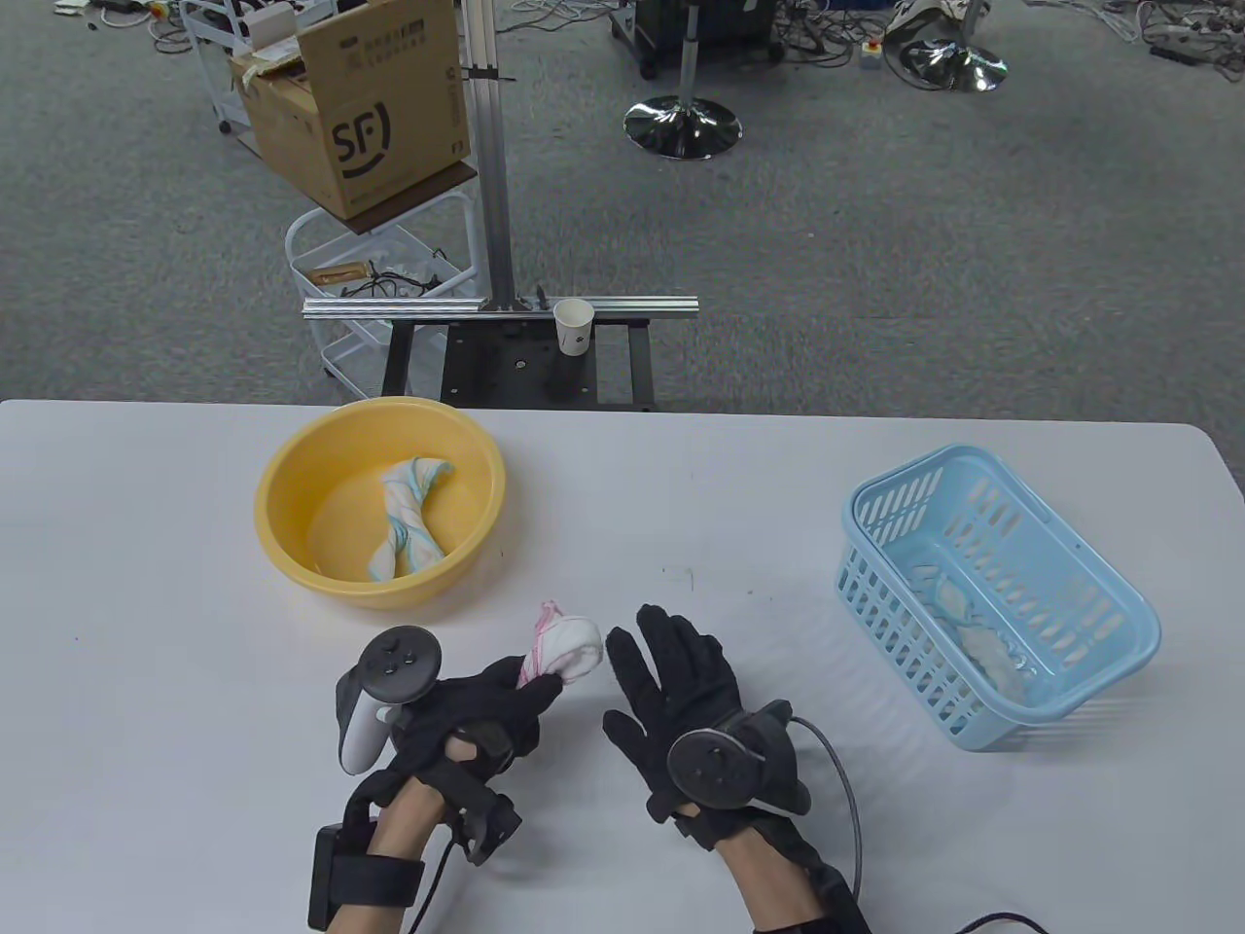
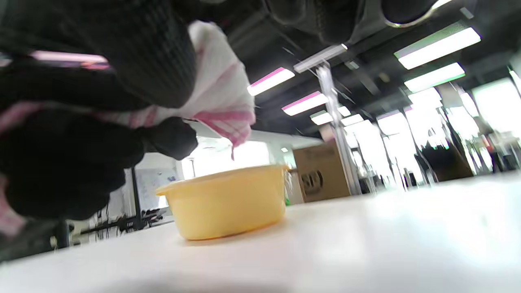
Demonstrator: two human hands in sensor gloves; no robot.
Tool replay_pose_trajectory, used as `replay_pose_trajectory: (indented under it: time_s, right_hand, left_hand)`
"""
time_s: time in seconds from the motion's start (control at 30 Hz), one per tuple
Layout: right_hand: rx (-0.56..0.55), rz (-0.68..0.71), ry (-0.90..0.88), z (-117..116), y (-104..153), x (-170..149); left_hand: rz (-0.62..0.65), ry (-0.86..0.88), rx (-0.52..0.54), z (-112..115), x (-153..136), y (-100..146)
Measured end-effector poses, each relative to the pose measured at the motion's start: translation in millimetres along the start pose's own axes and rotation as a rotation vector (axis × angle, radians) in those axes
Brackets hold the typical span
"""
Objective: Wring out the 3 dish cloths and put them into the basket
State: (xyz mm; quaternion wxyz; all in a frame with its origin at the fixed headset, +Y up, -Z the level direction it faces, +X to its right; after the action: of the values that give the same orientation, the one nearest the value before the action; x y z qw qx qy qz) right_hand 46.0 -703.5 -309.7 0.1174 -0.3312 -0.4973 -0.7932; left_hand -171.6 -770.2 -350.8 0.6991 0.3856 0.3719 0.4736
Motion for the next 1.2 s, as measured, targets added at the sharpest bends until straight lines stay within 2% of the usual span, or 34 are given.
replay_pose_trajectory:
  time_s: [0.07,0.17,0.23,0.3,0.43,0.53,0.6,0.67,0.73,0.9,1.03,1.2]
  right_hand:
    - [-0.022,0.082,0.071,2.0,-2.3,15.9]
    - [-0.013,0.133,0.171,-0.6,-2.6,25.8]
    - [-0.038,0.160,0.224,1.1,-2.1,27.4]
    - [-0.089,0.183,0.234,5.7,-0.4,27.0]
    - [-0.173,0.230,0.255,14.3,3.0,30.5]
    - [-0.262,0.253,0.238,24.4,4.8,33.3]
    - [-0.298,0.259,0.235,31.0,5.2,32.0]
    - [-0.282,0.252,0.229,31.8,4.7,28.9]
    - [-0.255,0.248,0.206,28.5,3.6,27.1]
    - [-0.177,0.217,0.187,18.8,-0.3,24.4]
    - [-0.142,0.177,0.181,15.6,-2.5,21.3]
    - [-0.091,0.121,0.164,14.9,-6.5,19.5]
  left_hand:
    - [-0.010,0.187,-0.136,10.6,-5.6,-3.4]
    - [0.012,0.348,-0.334,29.8,-4.4,-6.2]
    - [0.023,0.402,-0.512,48.5,-0.2,-5.6]
    - [0.035,0.447,-0.638,64.5,4.2,-3.9]
    - [0.023,0.454,-0.816,89.5,8.0,0.1]
    - [0.030,0.466,-0.860,96.7,11.9,2.7]
    - [0.030,0.402,-0.812,92.3,11.9,1.8]
    - [0.028,0.333,-0.771,86.7,11.9,1.4]
    - [0.020,0.176,-0.675,78.7,15.1,0.2]
    - [0.025,-0.399,-0.302,58.2,33.4,2.7]
    - [0.080,-0.732,-0.111,58.4,49.6,5.9]
    - [0.159,-1.021,0.070,62.7,63.0,10.2]
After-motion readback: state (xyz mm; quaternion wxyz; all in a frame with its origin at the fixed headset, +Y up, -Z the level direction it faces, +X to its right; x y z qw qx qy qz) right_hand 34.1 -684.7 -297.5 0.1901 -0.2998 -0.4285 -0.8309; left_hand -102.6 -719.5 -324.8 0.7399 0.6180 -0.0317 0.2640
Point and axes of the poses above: the tracker on the back of each hand, its own x axis roughly to the thumb side, its own y axis roughly from the fingertips to the wrist, z = x × y, the point moved 4 cm from there along -y, roughly from the wrist to the fingertips, and after that the axes turned 1 degree about -x, right-handed, at the moved point
